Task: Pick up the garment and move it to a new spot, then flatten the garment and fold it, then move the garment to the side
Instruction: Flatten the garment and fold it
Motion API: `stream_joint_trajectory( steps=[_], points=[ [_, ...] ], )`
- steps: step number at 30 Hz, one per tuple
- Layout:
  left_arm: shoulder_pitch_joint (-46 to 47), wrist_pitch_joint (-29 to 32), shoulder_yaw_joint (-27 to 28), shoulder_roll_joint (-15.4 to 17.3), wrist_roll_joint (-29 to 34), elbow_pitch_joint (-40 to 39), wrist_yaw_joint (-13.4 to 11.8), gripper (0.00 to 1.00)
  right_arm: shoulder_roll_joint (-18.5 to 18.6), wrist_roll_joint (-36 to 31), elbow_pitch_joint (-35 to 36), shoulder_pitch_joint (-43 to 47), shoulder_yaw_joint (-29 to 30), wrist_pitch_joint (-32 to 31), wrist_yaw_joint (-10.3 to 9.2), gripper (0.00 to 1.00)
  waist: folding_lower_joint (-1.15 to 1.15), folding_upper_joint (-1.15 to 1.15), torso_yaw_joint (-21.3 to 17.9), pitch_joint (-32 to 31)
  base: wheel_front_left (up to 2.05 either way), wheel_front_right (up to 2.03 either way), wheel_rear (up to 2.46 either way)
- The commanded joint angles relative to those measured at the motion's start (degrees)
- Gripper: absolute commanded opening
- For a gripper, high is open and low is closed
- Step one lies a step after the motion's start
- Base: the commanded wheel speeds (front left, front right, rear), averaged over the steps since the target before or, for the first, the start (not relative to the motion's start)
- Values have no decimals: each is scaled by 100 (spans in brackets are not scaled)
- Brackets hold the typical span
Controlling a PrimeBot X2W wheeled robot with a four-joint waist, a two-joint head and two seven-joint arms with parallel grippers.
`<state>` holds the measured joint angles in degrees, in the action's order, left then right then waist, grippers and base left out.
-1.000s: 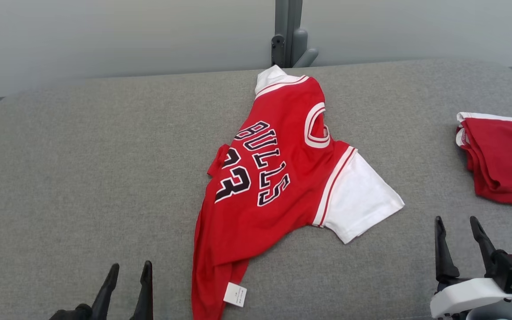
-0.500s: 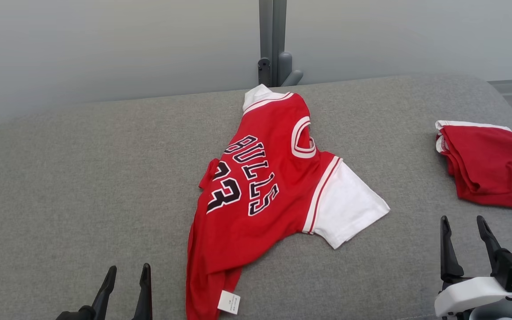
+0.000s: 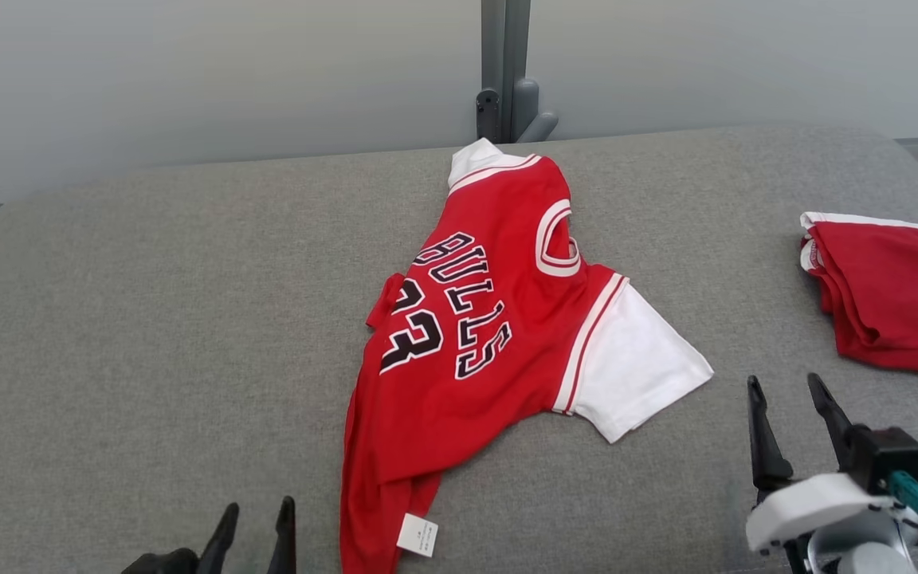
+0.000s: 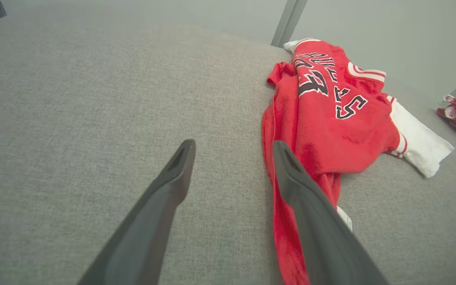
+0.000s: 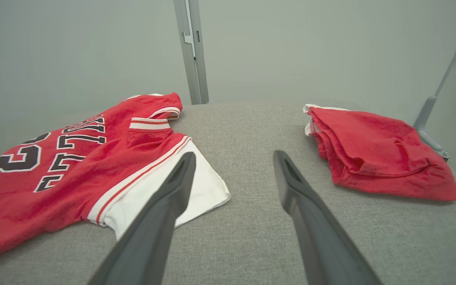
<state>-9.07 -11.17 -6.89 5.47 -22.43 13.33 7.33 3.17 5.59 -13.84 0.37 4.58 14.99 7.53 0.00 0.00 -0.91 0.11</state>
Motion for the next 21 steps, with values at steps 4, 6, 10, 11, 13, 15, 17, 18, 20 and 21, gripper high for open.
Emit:
stream_joint_trajectory(
  steps=[4,6,10,11,13,15,17,18,20,21],
  points=[
    [-2,1118,-255,-58,-538,-226,15,100,458,-51,-236,-712,-349,-830,-9,100,0,0,32,324,0,0,0],
    [-56,1741,-457,-77,-824,-401,16,100,724,-16,-397,-998,-651,-1468,-7,100,0,0,86,496,0,0,0],
    [-60,2325,-624,-28,-1074,-681,16,100,1017,136,-519,-1452,-973,-2162,-9,100,0,0,185,744,0,0,0],
    [-49,2435,-655,-12,-1103,-735,4,100,1089,193,-573,-1545,-1051,-2336,-10,100,0,0,223,820,0,0,0],
    [-10,2587,-690,-19,-1152,-812,-37,100,1244,277,-692,-1705,-1194,-2580,-10,100,0,0,307,940,0,0,0],
    [50,2693,-720,-31,-1177,-833,-83,100,1334,343,-799,-1856,-1309,-2723,-9,100,0,0,386,1058,0,0,0],
    [113,2767,-761,-29,-1171,-815,-82,100,1433,378,-899,-1950,-1385,-2802,-10,100,0,0,458,1161,0,0,0],
    [130,2804,-785,-30,-1195,-784,-77,100,1445,407,-946,-1981,-1394,-2817,-9,100,0,0,486,1203,0,0,0],
    [169,2842,-853,-3,-1142,-746,-67,100,1442,429,-1025,-2024,-1412,-2801,-9,100,0,0,517,1275,0,0,0],
    [180,2870,-895,-6,-1148,-726,-60,100,1438,445,-1075,-2044,-1409,-2784,-10,100,0,0,527,1303,0,0,0]
  ],
)
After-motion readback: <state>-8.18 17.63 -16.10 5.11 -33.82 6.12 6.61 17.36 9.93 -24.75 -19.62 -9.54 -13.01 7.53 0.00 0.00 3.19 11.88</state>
